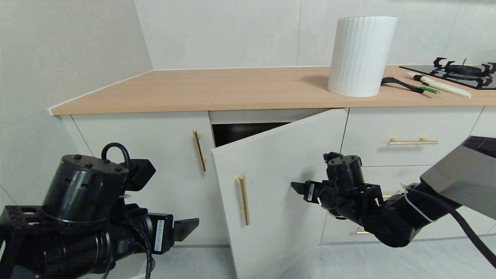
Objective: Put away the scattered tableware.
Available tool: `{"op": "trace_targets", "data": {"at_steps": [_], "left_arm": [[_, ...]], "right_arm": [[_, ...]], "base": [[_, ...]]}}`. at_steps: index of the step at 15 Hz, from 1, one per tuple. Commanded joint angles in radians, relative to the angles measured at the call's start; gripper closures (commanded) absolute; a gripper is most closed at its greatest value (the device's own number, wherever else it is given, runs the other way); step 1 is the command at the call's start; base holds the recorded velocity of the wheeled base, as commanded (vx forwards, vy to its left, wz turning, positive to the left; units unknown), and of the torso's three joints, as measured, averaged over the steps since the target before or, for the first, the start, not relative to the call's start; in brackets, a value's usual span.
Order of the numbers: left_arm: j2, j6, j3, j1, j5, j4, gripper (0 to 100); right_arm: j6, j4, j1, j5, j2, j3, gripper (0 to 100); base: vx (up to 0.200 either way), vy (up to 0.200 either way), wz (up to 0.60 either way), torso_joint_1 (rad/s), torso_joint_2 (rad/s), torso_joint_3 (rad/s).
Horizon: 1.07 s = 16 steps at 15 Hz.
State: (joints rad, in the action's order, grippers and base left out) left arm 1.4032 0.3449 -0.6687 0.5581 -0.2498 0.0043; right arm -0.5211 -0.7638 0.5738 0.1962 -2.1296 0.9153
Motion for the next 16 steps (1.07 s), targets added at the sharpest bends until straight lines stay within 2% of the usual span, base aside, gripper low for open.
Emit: {"op": "trace_targets", "data": {"at_steps": [1,6,16], "left_arm": [[0.002,0.0,-0.002,0.0,0.0,0.0,0],[0.002,0.0,0.0,0.0,0.0,0.0,0],[0.002,0.0,0.0,0.0,0.0,0.0,0]], "right_arm": [[-0.007,-0.003,0.001,0.002,-0.015,0.017,0],[-0.103,-0.045,-0.002,0.101,-0.095,0.132,0],[-0.126,-0.043,-0.058,0.269,-0.224,0.301,0]], "base": [[0.0,0.0,0.0,0.0,0.0,0.0],[0.0,0.0,0.0,0.0,0.0,0.0],[0.0,0.0,0.0,0.0,0.0,0.0]]}}
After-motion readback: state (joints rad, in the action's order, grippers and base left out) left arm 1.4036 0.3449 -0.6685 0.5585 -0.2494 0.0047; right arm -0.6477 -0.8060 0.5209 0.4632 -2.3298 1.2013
